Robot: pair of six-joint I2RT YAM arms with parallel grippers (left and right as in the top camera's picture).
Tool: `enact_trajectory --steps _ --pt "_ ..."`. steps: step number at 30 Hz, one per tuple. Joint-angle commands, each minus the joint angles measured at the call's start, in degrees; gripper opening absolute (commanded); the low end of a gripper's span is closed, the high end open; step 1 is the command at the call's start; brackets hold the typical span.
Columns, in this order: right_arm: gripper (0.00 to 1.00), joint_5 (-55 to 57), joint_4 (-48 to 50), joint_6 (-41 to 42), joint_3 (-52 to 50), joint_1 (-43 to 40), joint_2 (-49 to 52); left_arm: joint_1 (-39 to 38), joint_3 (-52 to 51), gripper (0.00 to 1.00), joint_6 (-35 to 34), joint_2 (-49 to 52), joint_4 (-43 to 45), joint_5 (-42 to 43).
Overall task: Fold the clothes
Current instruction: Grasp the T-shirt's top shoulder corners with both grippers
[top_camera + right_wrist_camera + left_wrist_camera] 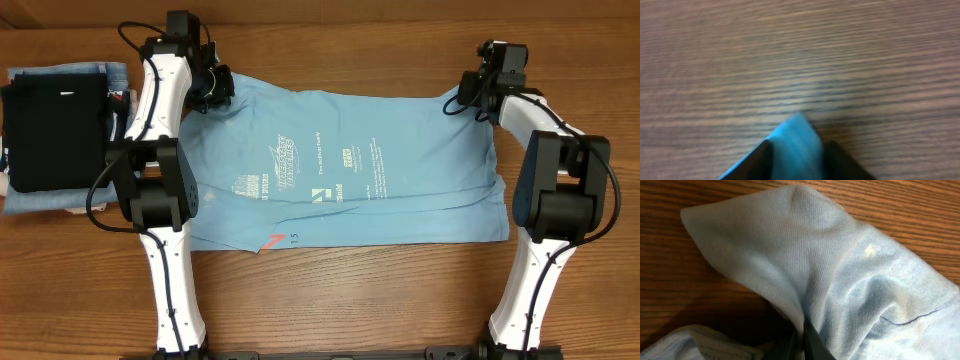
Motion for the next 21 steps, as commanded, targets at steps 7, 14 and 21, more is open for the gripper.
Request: enact_trajectory --steps 7,14,21 --pt "0.16 -0.37 -2.82 2.1 0.92 -0.11 2.19 0.26 1.36 0.05 0.09 0.83 -0.76 -0.26" --pt "0.04 -0.39 -13.07 2.1 9.16 -0.15 2.16 0.87 3.52 0.05 0.04 0.83 -1.2 1.44" --pt "0.04 -0.35 -22.67 2.08 18.8 -0.15 2.16 1.07 9.57 0.04 0.07 0.83 -3.39 1.88"
